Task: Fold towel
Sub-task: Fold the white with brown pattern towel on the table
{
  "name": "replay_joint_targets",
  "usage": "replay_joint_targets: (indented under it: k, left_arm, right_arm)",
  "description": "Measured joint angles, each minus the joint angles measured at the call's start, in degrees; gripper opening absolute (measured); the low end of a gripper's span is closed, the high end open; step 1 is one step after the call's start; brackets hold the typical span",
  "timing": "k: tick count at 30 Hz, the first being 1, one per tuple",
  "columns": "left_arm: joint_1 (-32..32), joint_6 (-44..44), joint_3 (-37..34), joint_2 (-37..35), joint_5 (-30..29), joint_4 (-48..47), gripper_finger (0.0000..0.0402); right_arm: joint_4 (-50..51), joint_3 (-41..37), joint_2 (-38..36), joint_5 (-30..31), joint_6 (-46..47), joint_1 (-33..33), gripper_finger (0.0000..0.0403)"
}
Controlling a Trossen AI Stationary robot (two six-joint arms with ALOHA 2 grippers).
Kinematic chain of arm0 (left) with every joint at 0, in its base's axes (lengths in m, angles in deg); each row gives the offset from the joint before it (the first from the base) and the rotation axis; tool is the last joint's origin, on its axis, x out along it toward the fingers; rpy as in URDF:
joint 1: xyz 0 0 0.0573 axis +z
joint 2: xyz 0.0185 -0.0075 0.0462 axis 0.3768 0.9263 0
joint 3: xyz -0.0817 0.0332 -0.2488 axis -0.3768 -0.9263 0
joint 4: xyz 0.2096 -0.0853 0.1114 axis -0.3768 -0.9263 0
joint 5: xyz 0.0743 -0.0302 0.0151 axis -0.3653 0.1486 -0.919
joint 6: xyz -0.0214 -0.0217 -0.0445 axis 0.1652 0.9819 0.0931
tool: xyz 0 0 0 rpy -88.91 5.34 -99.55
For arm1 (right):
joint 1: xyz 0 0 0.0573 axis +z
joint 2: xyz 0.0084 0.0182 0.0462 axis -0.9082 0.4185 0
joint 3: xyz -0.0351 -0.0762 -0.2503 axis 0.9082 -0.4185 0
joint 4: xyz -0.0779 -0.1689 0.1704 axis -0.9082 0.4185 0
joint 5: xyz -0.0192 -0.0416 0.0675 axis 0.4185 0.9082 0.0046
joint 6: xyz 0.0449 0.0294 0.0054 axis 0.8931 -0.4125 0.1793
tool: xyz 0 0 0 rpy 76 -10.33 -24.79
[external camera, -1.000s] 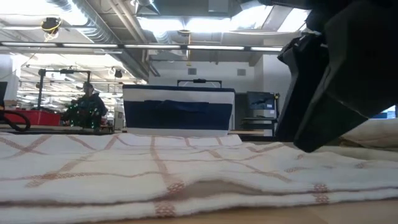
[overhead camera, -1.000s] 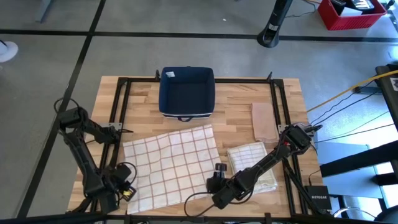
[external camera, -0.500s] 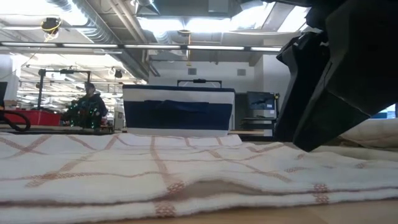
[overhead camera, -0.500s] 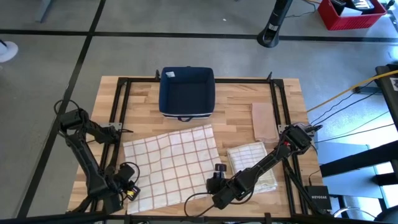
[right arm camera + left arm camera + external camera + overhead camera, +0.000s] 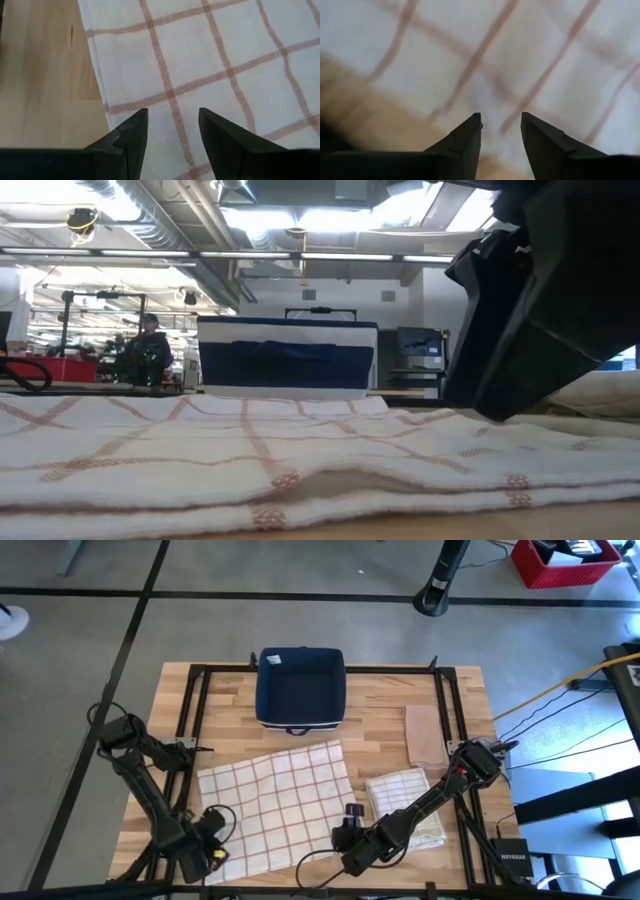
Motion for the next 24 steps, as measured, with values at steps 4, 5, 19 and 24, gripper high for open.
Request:
replay_joint_targets:
  k: [4,5,19,24]
  left_arm:
    - [0.48,-0.68,0.15,-0.39,4.07,-0.40,0.0131]
    - [0.32,-0.17,0.13,-0.48,4.07,-0.58,0.0131]
    - [-2.76,5.62,-3.13,0.53,2.94,6.27,0.0131]
    - [-2.74,4.01,-3.13,0.42,1.63,6.55,0.0130]
  right_arm:
    - [0.24,0.00,-0.03,0.27,-0.44,0.08,0.0179]
    - [0.23,0.00,-0.04,0.25,-0.46,0.08,0.0179]
    - [0.15,0.00,-0.04,-0.64,-0.45,0.08,0.0179]
    - [0.19,0.00,-0.04,-0.63,-0.47,0.08,0.0179]
